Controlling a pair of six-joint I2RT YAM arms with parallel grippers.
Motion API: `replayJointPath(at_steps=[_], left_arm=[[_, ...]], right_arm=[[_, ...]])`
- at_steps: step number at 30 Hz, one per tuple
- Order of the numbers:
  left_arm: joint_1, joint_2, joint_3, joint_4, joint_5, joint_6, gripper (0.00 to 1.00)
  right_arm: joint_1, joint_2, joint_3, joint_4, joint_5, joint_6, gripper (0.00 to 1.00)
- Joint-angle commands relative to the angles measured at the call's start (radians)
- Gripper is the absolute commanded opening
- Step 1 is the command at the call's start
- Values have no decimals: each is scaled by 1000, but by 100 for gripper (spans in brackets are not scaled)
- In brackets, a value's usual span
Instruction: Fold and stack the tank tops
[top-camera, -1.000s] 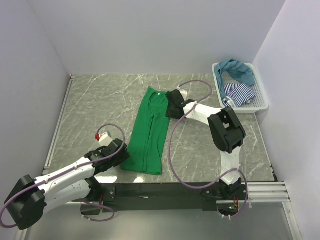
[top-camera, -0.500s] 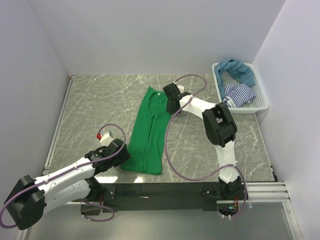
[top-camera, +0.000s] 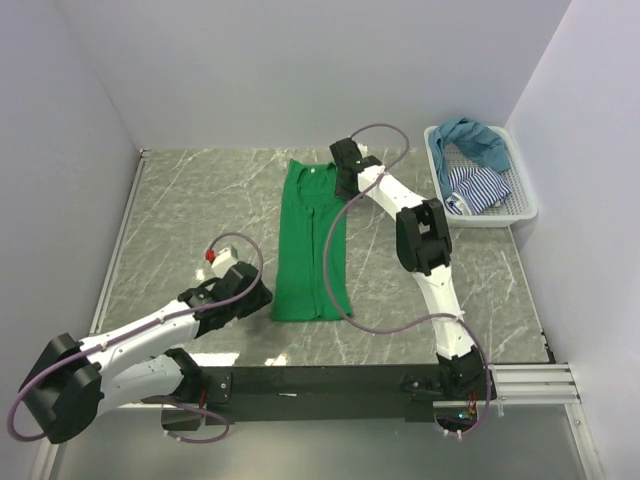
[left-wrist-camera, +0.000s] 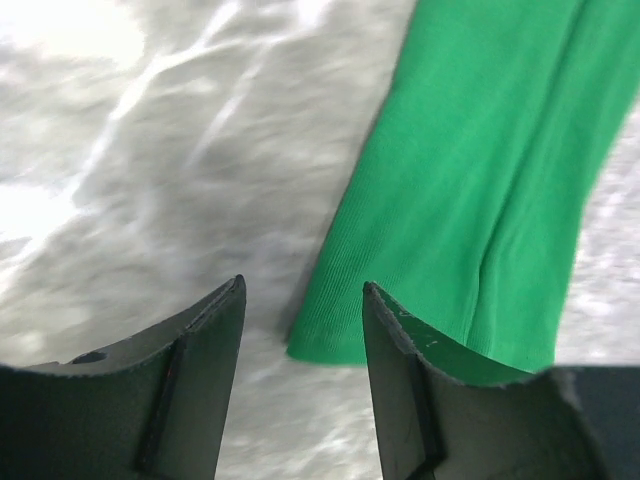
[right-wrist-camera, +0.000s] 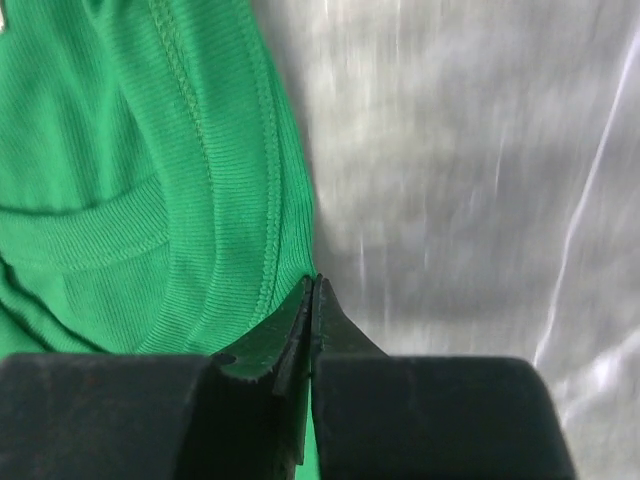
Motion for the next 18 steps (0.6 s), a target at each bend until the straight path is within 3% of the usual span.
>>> replayJointPath(at_steps=[1,3,4,7,9,15,18], left_arm=[[18,50,77,102,42,51,56],[23,84,100,116,59,53,57],[26,93,105,119,67,54,57],[28,119,94,145,104,47,59],[28,132,60,191,133,42,59],[26,133,-30,263,204,22,58],[26,124,-55,259,216,25,60]], right_arm=[[-42,79,208,-70,39,-71,7],[-68,113,275,-76,10,-90,19],[-75,111,283,-79,8,-93,39],[-87,26,198,-60,22,-107,55],[-87,-104,94,-4,31,-96,57],[-67,-494,-425,117,7,-10,58],[-26,-684,-791,200,10,31,58]])
